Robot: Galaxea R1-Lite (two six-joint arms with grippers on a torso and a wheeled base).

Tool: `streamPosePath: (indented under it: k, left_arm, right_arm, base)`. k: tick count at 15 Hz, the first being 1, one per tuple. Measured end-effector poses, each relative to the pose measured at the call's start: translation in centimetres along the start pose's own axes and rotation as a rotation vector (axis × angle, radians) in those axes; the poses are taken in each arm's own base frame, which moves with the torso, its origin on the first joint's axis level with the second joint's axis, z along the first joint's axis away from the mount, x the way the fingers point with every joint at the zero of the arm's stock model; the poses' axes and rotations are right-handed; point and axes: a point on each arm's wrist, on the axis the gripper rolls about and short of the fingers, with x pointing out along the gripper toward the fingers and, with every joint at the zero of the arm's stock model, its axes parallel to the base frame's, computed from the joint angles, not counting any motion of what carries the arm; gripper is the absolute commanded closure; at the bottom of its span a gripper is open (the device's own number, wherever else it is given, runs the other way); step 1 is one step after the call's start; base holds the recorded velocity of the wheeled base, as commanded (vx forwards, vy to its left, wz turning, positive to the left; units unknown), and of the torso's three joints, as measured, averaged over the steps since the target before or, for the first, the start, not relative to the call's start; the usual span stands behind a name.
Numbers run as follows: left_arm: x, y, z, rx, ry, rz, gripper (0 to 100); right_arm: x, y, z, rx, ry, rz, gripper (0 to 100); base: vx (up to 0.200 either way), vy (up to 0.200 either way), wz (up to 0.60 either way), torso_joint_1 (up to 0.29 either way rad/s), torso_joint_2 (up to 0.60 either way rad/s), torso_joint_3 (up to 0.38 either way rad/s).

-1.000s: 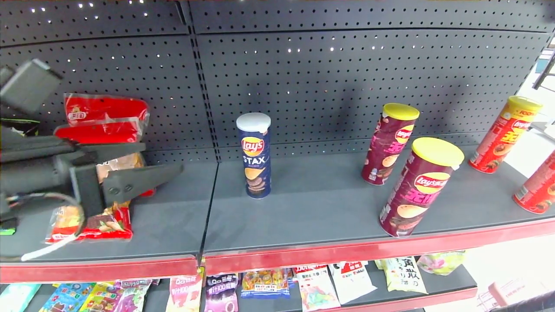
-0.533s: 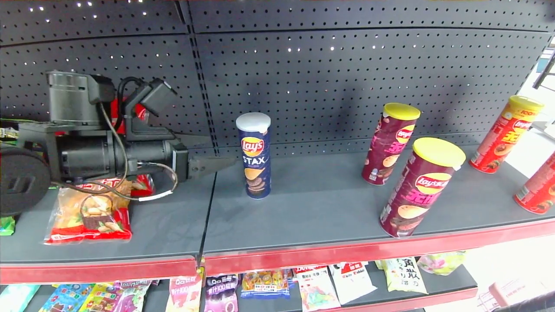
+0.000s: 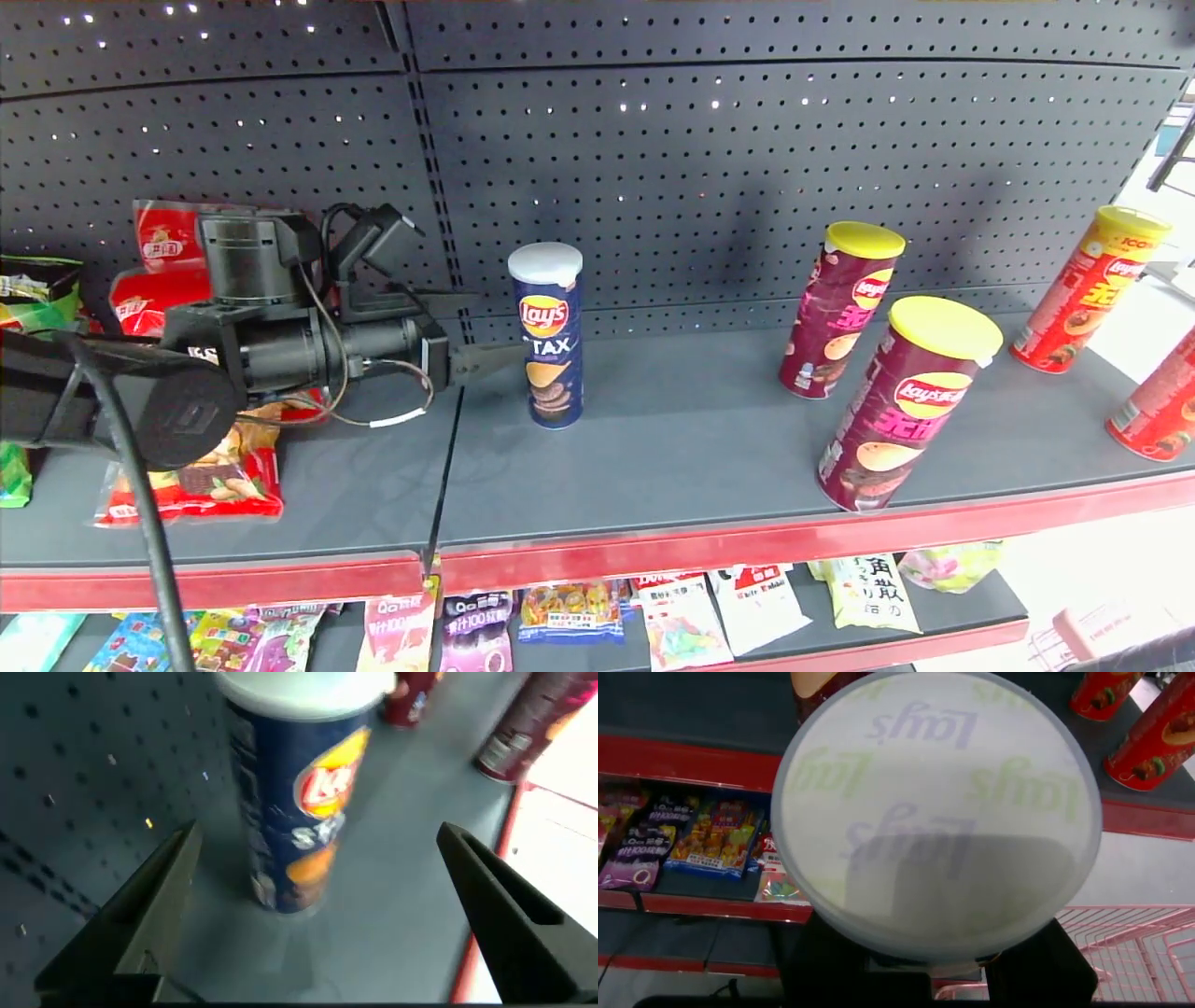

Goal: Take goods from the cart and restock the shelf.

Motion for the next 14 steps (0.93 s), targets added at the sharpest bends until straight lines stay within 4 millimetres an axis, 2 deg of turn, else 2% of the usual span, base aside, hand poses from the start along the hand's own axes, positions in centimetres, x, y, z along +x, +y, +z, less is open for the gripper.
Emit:
streamPosePath:
  k: [6, 11, 14]
  left_arm:
    - [1.6, 0.9, -1.5, 0.0, -0.002, -0.001, 0]
    - [2.8, 1.8, -0.6, 0.017, -0.036, 0.001, 0]
    - [3.4, 2.2, -0.7, 0.018, -0.038, 0.0, 0]
  right_arm:
    - [0.0, 0.0, 0.0, 0.003, 0.005, -0.017, 100]
    - [0.1, 0.0, -0.1, 0.002, 0.012, -0.018, 100]
    - [0.1, 0.0, -0.1, 0.002, 0.013, -0.017, 100]
  base:
    - [0.0, 0.0, 0.0, 0.0, 0.0, 0.0]
    - [0.0, 0.0, 0.0, 0.0, 0.0, 0.0]
    - [0.0, 0.0, 0.0, 0.0, 0.0, 0.0]
